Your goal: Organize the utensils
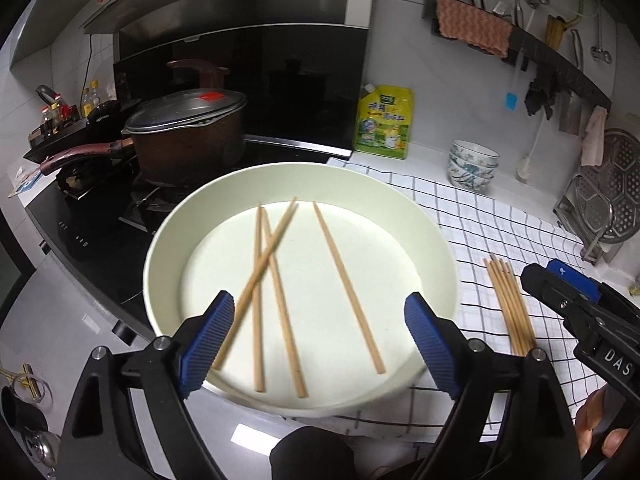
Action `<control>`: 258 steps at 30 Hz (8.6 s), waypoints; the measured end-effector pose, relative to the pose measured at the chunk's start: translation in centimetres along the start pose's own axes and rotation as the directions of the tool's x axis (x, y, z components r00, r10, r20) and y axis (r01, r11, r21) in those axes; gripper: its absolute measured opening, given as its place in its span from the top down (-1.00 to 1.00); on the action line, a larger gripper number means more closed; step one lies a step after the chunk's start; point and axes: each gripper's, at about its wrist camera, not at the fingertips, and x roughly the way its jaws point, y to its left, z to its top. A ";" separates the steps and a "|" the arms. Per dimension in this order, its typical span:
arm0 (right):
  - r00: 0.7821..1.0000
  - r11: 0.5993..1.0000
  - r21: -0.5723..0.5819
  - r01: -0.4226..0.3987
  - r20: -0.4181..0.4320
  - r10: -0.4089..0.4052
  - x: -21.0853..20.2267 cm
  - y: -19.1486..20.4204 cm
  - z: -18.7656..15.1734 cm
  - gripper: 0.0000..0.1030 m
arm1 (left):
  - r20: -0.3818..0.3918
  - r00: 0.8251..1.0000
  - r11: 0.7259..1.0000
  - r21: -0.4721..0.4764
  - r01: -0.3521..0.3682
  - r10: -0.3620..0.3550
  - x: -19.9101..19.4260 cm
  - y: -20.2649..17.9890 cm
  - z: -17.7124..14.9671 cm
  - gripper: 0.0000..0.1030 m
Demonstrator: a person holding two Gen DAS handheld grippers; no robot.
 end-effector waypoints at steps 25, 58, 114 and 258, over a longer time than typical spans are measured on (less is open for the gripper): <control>0.965 0.967 0.031 0.253 -0.081 -0.249 -4.3 -12.1 -6.2 -0.58 | -0.024 0.998 0.995 0.071 0.064 -0.063 0.5 -12.0 -5.8 -0.87; 0.903 0.942 0.039 0.332 -0.302 -0.306 3.2 -17.9 -8.2 -0.58 | -0.151 0.986 0.996 0.057 0.075 -0.066 6.4 -17.0 -7.5 -0.87; 0.941 0.966 0.059 0.251 -0.250 -0.229 1.8 -19.0 -8.0 0.87 | -0.246 0.964 0.980 0.146 0.138 -0.100 10.8 -21.5 -6.5 0.86; 0.927 0.963 0.003 0.269 -0.271 -0.258 2.6 -14.7 -8.7 0.86 | -0.157 0.971 0.974 0.111 0.197 -0.179 4.0 -16.9 -8.2 -0.73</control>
